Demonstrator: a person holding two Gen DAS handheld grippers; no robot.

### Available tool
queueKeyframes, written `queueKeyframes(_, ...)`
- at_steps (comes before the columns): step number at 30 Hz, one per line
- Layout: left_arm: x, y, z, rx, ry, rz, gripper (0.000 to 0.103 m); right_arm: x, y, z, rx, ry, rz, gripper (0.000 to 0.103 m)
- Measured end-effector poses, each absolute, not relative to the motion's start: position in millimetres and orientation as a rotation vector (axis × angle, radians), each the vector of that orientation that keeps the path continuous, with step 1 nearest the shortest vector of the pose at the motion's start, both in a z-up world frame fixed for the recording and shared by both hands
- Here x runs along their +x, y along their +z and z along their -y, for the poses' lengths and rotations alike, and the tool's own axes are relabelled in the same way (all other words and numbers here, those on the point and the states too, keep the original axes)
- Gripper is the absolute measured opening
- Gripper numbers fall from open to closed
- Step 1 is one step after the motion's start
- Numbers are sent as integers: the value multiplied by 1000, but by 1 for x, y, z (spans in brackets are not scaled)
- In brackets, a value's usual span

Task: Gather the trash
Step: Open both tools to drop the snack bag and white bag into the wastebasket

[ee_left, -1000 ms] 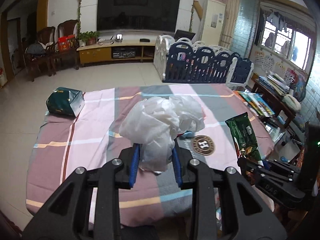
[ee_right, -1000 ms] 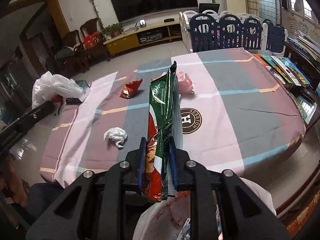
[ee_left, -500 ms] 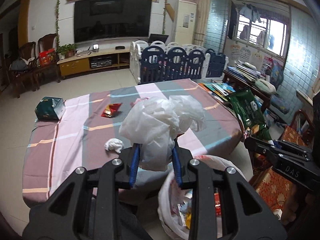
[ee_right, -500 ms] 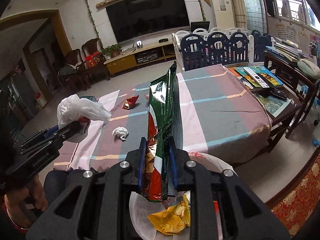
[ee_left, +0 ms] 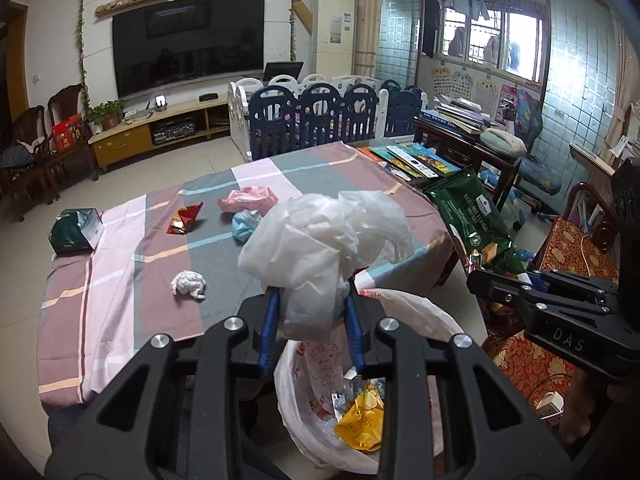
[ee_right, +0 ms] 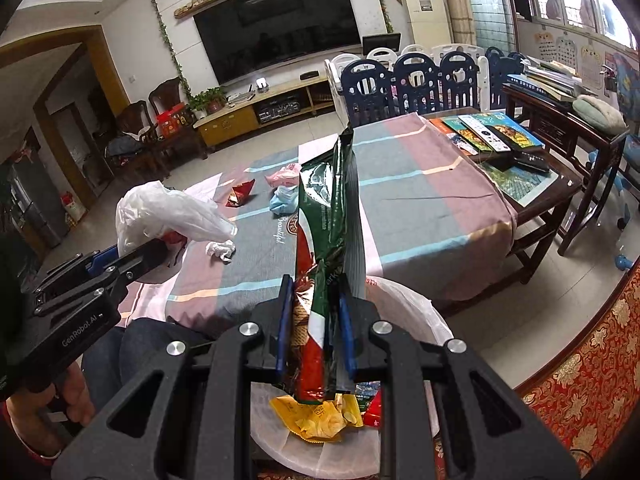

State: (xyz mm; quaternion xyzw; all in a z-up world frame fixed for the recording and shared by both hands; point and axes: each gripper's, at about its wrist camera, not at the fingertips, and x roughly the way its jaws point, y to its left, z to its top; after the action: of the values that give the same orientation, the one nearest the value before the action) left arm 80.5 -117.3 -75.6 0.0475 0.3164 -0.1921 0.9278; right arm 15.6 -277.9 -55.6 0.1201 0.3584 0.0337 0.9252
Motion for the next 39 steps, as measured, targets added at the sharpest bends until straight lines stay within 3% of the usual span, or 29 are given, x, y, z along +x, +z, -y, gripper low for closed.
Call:
queueKeyframes(14, 94, -145, 151, 116, -567, -886, 32, 12, -64, 288, 272, 37, -762, 22)
queueKeyframes(15, 93, -151, 155, 131, -571, -904, 38, 12, -65, 288, 272, 35, -765, 22)
queueKeyframes(16, 92, -154, 157, 140, -569, -912, 51, 12, -65, 288, 271, 32, -766, 22)
queueKeyframes(18, 91, -157, 157, 147, -559, -906, 69, 12, -65, 288, 258, 16, -770, 22)
queueKeyframes(19, 91, -156, 156, 145, -557, -902, 70, 12, -65, 287, 239, -3, -772, 23)
queueKeyframes(24, 96, -154, 147, 107, -515, -908, 75, 8, -60, 279, 156, -71, -756, 34)
queueKeyframes(29, 104, -155, 134, 60, -456, -927, 75, 3, -50, 268, 56, -137, -714, 55)
queueKeyframes(39, 112, -151, 113, 11, -366, -913, 78, 0, -35, 244, -125, -240, -646, 70)
